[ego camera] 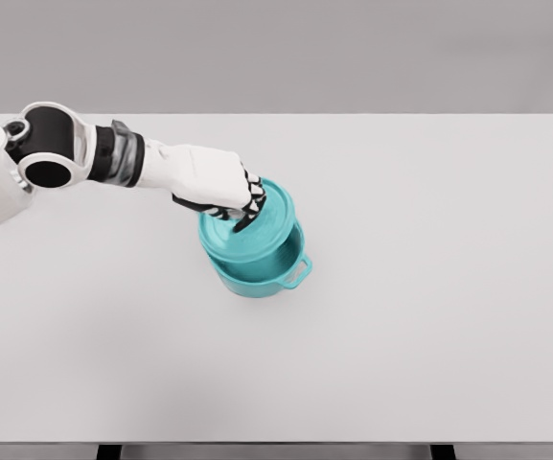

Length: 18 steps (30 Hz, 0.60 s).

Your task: Open the lid of the pot with left arm

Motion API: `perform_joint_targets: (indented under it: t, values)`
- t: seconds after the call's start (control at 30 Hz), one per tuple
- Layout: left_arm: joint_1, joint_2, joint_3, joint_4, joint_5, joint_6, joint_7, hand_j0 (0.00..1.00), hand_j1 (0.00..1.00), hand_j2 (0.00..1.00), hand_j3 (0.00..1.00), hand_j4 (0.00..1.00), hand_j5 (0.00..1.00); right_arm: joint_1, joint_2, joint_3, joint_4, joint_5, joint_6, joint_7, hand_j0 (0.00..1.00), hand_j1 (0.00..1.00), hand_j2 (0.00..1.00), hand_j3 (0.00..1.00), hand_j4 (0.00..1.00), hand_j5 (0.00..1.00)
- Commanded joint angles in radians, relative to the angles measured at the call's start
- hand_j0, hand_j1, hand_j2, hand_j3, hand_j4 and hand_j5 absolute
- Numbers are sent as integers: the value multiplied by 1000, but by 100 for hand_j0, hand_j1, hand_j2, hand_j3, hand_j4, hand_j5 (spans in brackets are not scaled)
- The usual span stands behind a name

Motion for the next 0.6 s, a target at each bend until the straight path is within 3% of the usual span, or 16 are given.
perform_joint_targets:
  t: [0.0,0.17,0.27,0.33,0.4,0.43,0.5,0.57]
  values:
    - [-5,89,3,-3,30,0,0,22,22,22,22,22,22,0,0,0,0,0,0,0,100,100,100,100,100,100]
    - [-54,278,-1,0,10,0,-12,23,23,23,23,23,23,0,0,0,0,0,0,0,100,100,100,100,100,100]
    - [-52,279,-4,5,-33,0,-28,28,28,28,28,28,28,0,0,0,0,0,-2,0,100,100,100,100,100,100]
    - [-45,270,-8,9,-52,0,-28,41,41,41,41,41,41,0,0,0,0,0,0,0,100,100,100,100,100,100]
    - [-41,269,-11,15,-54,0,-28,63,63,63,63,63,63,0,0,0,0,0,-2,0,100,100,100,100,100,100]
    - [-32,269,-14,17,-54,0,-28,83,83,83,83,83,83,0,0,0,0,0,0,0,100,100,100,100,100,100]
    - [-28,262,-15,20,-56,0,-28,92,92,92,92,92,92,0,0,0,0,0,0,0,100,100,100,100,100,100]
    - [-28,261,-21,28,-60,0,-28,93,93,93,93,93,93,0,0,0,0,0,0,0,100,100,100,100,100,100]
